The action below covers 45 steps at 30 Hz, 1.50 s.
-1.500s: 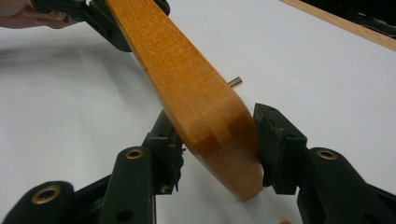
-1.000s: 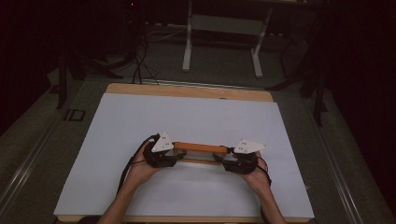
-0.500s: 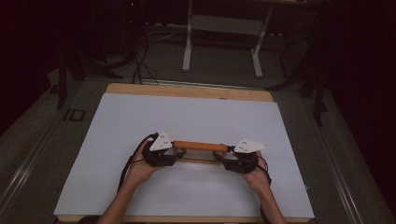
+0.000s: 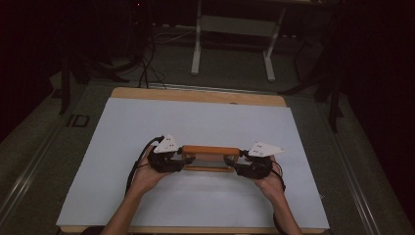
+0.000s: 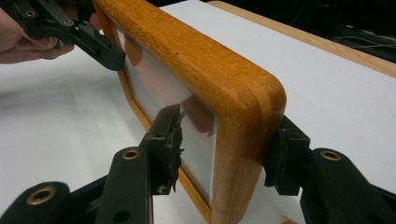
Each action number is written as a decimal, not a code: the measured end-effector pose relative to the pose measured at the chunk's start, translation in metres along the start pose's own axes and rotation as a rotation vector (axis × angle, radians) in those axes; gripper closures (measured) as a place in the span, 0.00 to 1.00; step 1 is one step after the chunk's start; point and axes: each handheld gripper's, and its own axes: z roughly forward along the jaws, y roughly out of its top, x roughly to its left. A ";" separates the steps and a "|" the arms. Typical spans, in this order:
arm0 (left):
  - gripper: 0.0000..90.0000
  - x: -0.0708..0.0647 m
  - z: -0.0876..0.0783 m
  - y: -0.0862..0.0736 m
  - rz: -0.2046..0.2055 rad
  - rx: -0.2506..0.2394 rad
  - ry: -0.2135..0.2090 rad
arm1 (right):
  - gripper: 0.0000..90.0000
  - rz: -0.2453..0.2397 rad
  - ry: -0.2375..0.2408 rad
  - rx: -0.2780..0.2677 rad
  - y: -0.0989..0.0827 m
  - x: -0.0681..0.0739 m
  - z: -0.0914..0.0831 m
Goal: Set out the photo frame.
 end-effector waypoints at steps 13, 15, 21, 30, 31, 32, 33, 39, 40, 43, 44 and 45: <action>0.64 0.007 -0.002 -0.001 -0.071 -0.012 -0.031 | 0.58 0.058 0.021 -0.004 0.002 -0.003 0.005; 0.63 0.008 -0.002 -0.001 -0.084 -0.010 -0.035 | 0.57 0.070 0.025 0.000 0.003 -0.003 0.005; 0.64 0.012 -0.002 -0.003 -0.131 -0.013 -0.054 | 0.57 0.102 0.030 0.007 0.003 -0.005 0.007; 0.63 0.016 0.002 -0.006 -0.186 0.000 -0.080 | 0.57 0.146 0.038 0.019 0.001 -0.007 0.010; 0.63 0.017 0.002 -0.007 -0.192 0.002 -0.083 | 0.57 0.148 0.037 0.023 0.001 -0.007 0.011; 0.63 0.017 0.003 -0.008 -0.198 0.005 -0.085 | 0.57 0.152 0.038 0.026 0.001 -0.007 0.012; 0.63 0.017 0.003 -0.008 -0.201 0.008 -0.086 | 0.57 0.158 0.041 0.027 0.000 -0.008 0.012; 0.64 0.019 0.003 -0.010 -0.233 0.017 -0.106 | 0.57 0.175 0.047 0.037 -0.001 -0.008 0.014; 0.64 0.020 0.003 -0.011 -0.240 0.017 -0.110 | 0.57 0.178 0.049 0.037 -0.001 -0.008 0.014; 0.64 0.020 0.003 -0.012 -0.248 0.023 -0.116 | 0.57 0.187 0.056 0.041 -0.001 -0.009 0.015; 0.64 0.020 0.004 -0.013 -0.252 0.024 -0.116 | 0.57 0.187 0.057 0.043 -0.002 -0.009 0.015; 0.64 0.021 0.004 -0.013 -0.251 0.029 -0.116 | 0.57 0.187 0.058 0.046 -0.002 -0.009 0.016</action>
